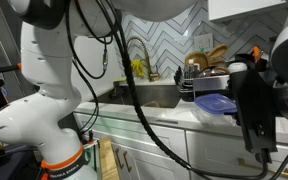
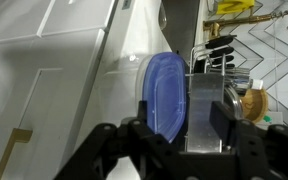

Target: Put the blue lid on the lunchbox and then put the lunchbox in the drying rack

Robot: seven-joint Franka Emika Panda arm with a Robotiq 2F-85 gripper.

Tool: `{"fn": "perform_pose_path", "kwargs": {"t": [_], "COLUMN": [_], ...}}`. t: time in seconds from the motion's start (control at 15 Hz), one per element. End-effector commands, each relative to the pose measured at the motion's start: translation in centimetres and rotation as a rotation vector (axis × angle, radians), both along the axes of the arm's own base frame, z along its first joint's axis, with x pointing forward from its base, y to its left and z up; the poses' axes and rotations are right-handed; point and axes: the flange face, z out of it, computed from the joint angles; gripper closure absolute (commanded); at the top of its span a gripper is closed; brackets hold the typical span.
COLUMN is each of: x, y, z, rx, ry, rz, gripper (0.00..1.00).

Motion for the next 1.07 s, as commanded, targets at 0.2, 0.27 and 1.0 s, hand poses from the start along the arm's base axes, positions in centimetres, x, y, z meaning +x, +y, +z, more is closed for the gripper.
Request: {"fn": "perform_pose_path", "kwargs": {"t": [0.2,0.27,1.0], "x": [-0.5,-0.5,0.0], "y": [-0.2,-0.2,-0.4], "z": [-0.5,-0.6,-2.6], "rx": [-0.021,-0.021,0.001], "ry": [0.044,0.047,0.078], "rz": [-0.037,-0.040,-0.055], "gripper": [0.32,0.34,0.42]}}
